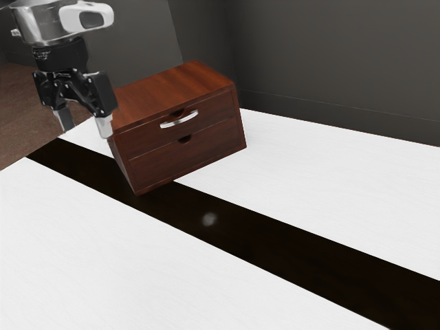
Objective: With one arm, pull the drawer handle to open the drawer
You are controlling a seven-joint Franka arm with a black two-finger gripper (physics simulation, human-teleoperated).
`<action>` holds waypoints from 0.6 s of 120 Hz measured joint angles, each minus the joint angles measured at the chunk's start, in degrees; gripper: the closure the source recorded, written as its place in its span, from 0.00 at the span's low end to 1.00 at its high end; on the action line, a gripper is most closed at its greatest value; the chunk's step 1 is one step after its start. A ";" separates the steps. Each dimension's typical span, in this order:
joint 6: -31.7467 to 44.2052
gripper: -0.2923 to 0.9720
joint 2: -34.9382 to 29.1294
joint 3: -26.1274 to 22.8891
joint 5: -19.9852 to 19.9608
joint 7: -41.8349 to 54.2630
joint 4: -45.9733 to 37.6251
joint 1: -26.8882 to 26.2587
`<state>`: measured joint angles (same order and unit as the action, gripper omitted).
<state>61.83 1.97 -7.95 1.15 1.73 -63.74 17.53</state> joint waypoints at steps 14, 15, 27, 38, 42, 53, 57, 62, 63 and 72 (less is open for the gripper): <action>5.91 0.23 -0.01 0.07 0.00 0.39 -0.08 3.13; 6.22 0.23 -0.01 0.07 0.00 0.41 -0.08 3.24; 8.98 0.23 -0.30 1.91 -0.66 0.71 -0.15 1.98; 10.59 0.23 -3.16 -0.49 -1.03 1.92 0.87 4.37; 11.23 0.23 -2.72 -0.84 -0.97 3.20 0.91 4.28; 15.07 0.23 3.71 -0.96 -0.21 10.10 0.74 1.74; 16.30 0.23 4.86 -0.98 0.47 12.66 0.72 0.55; 17.61 0.23 6.41 -1.01 1.16 15.74 0.71 -0.64; 17.86 0.23 6.74 -1.01 1.28 16.34 0.73 -0.79; 20.63 0.23 10.26 -1.02 2.60 21.96 0.78 -1.18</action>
<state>82.46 12.23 -8.97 3.74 23.69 -62.96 16.34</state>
